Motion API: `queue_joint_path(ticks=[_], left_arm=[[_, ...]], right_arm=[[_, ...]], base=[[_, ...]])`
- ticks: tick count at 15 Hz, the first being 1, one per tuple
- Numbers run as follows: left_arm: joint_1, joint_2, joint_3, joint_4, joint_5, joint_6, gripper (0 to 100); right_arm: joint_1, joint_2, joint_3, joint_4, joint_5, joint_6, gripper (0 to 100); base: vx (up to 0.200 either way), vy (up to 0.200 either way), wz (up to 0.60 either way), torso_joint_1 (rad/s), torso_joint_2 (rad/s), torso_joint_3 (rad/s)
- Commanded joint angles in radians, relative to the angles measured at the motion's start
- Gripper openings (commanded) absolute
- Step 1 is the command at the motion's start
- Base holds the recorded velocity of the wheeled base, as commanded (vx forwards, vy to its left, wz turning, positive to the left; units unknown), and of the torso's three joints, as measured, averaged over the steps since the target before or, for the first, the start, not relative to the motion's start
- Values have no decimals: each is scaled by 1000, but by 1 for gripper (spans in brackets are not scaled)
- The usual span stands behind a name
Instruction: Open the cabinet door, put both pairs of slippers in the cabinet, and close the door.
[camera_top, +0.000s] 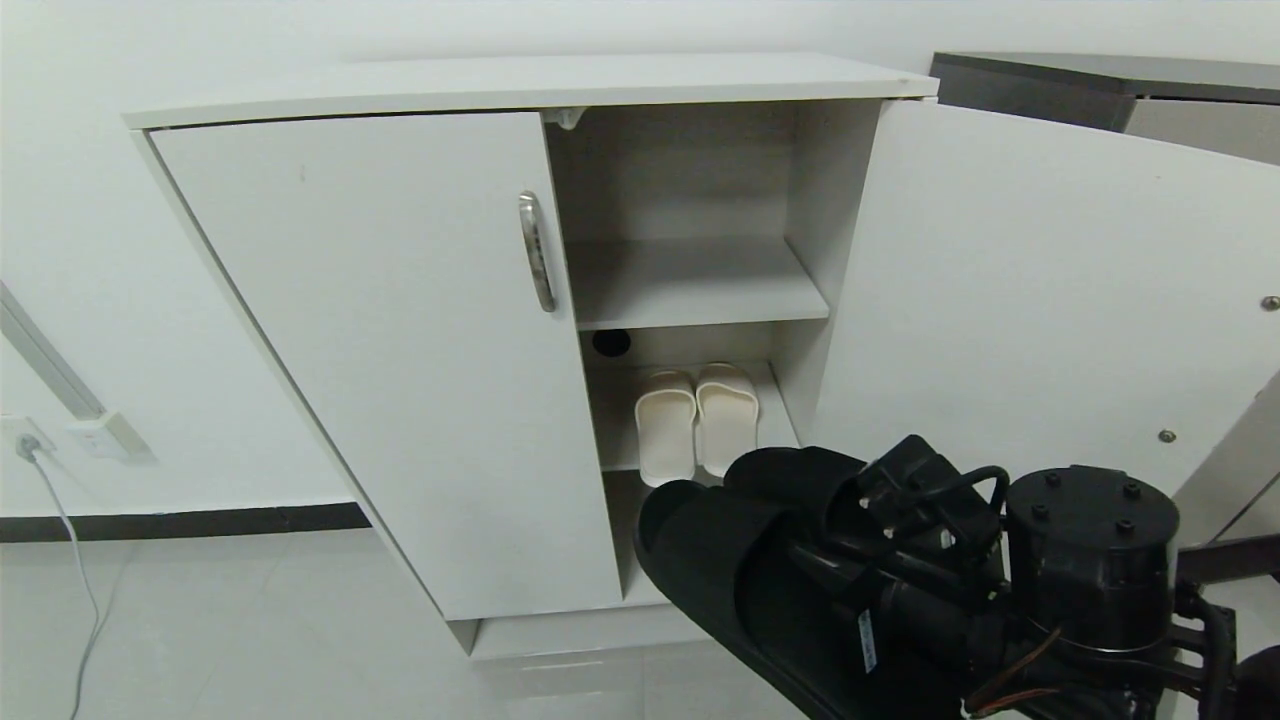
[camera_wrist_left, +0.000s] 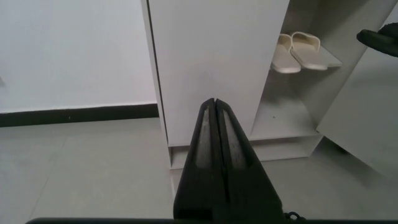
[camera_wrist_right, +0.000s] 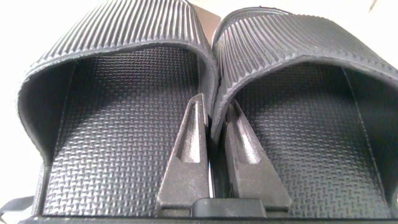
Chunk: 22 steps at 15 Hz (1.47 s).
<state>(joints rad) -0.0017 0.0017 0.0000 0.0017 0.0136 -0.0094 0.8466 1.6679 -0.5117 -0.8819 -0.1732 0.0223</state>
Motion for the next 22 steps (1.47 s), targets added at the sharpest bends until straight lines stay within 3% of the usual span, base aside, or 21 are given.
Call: queue_joint_path(ticks=[1,2,7,10,11,14,19,22], left_arm=[[0,0,0,0,0,0,0],[0,0,0,0,0,-1,0],[0,0,0,0,0,-1,0],[0,0,0,0,0,-1,0],[0,0,0,0,0,-1,0],[0,0,0,0,0,0,0],[0,0,0,0,0,0,0],[0,0,0,0,0,0,0]], right_arm=[[12,20,-27,-9,-40,7,0],[46,35,-53,-12,-141,18,0],[58,89,-111,-11,-232,30,0],[124,150,-223,17,-407,82,0],[157,204,-297,37,-525,87,0],[158,300,-449,57,-594,88,0],[120,306,-783,460,-655,203,0],[114,308,-900,569,-689,211,0]], base=[[0,0,0,0,0,0],[0,0,0,0,0,0],[0,80,0,1,2,3],[0,0,0,0,0,0],[0,0,0,0,0,0],[0,0,0,0,0,0],[0,0,0,0,0,0],[0,0,0,0,0,0]])
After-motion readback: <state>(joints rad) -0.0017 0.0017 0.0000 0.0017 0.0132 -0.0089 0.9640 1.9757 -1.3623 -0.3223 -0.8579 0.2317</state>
